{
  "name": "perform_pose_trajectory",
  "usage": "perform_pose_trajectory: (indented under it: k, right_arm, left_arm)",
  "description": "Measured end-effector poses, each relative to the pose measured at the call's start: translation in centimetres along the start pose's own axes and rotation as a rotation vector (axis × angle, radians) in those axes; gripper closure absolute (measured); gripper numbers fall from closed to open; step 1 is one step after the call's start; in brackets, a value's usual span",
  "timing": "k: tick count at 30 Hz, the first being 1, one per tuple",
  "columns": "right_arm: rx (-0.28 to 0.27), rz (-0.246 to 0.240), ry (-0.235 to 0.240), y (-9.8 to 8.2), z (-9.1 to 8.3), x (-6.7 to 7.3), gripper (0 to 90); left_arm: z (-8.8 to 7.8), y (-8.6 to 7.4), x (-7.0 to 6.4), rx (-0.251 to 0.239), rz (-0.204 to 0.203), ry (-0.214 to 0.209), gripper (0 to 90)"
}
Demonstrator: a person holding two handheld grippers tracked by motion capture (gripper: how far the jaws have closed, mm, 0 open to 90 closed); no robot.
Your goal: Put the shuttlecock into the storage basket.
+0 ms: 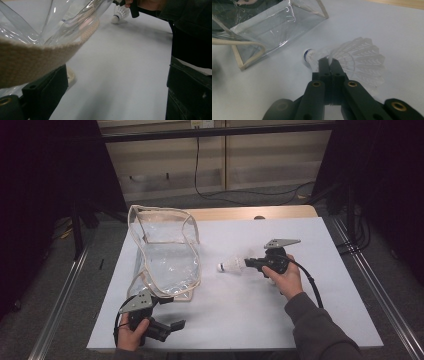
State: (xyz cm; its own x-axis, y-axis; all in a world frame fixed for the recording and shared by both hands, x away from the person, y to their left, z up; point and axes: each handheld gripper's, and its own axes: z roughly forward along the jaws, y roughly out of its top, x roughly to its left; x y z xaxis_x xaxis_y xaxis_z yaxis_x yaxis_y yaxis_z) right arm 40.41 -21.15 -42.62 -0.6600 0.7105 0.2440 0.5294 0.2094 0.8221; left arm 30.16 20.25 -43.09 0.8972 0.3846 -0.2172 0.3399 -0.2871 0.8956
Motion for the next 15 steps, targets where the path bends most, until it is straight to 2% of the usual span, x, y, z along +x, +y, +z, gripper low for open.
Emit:
perform_pose_trajectory:
  k: [15]
  right_arm:
    - [0.007, -0.003, 0.009, 0.04, 0.52, 0.34, 90.0]
  left_arm:
    - [-0.01, -0.12, 0.21, -0.017, -0.003, 0.022, 4.3]
